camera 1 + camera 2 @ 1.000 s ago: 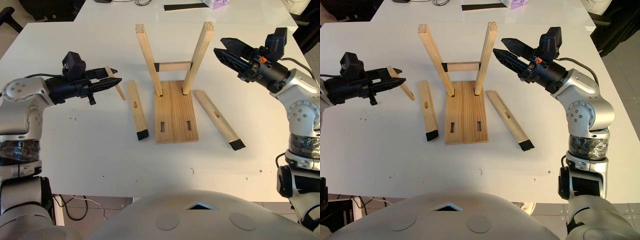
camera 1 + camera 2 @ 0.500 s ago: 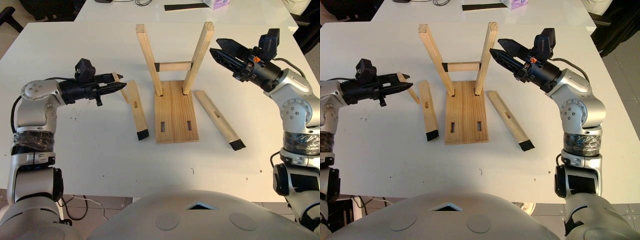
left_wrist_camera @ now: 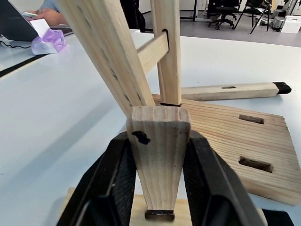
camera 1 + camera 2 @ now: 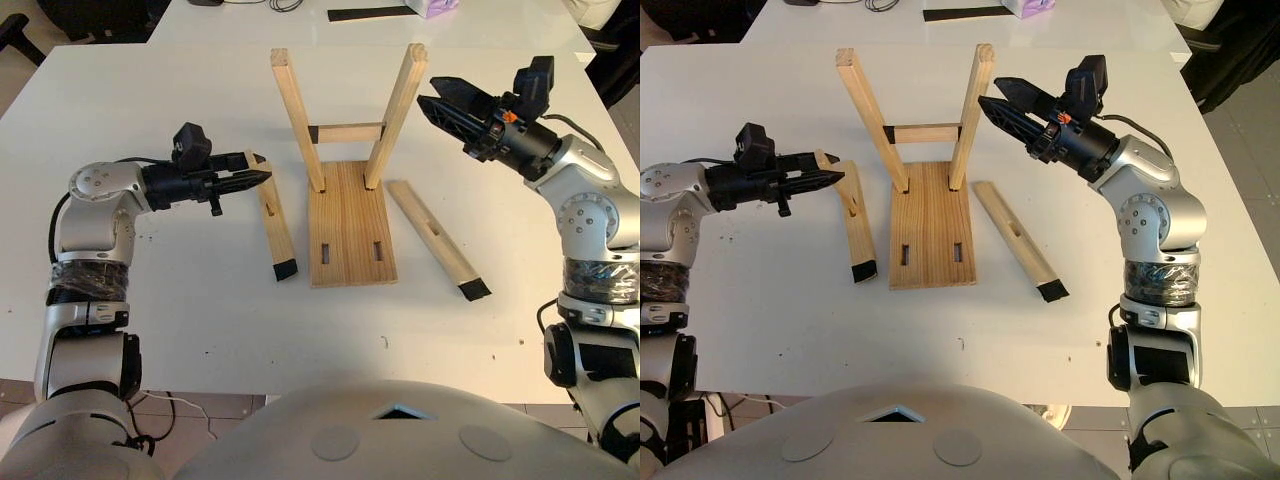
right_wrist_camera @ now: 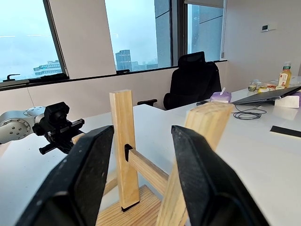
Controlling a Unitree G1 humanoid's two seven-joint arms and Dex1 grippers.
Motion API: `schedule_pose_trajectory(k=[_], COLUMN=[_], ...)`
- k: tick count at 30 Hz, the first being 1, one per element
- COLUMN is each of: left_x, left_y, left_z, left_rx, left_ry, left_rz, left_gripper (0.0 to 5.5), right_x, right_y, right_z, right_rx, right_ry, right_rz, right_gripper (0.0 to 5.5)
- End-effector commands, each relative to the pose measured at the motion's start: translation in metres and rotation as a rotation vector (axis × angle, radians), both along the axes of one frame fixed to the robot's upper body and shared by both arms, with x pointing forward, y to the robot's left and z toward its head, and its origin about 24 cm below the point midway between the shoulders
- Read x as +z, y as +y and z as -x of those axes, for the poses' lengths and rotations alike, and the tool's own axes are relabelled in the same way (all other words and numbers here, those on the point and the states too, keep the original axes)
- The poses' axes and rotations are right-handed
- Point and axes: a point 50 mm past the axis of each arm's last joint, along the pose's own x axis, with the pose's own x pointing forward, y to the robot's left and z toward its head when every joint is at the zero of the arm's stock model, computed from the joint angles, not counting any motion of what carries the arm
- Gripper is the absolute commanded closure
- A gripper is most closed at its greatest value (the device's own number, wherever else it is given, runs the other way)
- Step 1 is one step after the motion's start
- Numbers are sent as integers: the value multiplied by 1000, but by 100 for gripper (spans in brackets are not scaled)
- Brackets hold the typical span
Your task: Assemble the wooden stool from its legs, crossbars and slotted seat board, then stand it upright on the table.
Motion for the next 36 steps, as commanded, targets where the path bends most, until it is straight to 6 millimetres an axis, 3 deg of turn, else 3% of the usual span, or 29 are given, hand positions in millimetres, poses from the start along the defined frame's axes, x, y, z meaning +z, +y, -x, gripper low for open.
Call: schedule_pose_trajectory(k=[1, 7, 12, 21, 25, 36], left_x=[-9, -8, -9, -8, -10, 21], left_y=[2, 4, 11, 15, 24, 29], left_z=[5, 10, 31, 34, 32, 6], left_rx=[-9, -42, -111, -169, -176, -195], left_ry=[29, 57, 129, 169, 186, 149], left_rz=[-44, -47, -87, -143, -229, -226], left_gripper=[419, 419, 419, 420, 420, 420], right_x=[5, 1, -2, -10, -13, -22], right_y=[1, 1, 1, 2, 5, 10], right_z=[-3, -1, 1, 9, 12, 22], right_rx=[7, -3, -11, -43, -45, -88], right_ry=[-25, -19, -13, -1, 7, 22], right_rz=[7, 2, -7, -21, -31, -67], right_gripper=[324, 324, 324, 324, 324, 324])
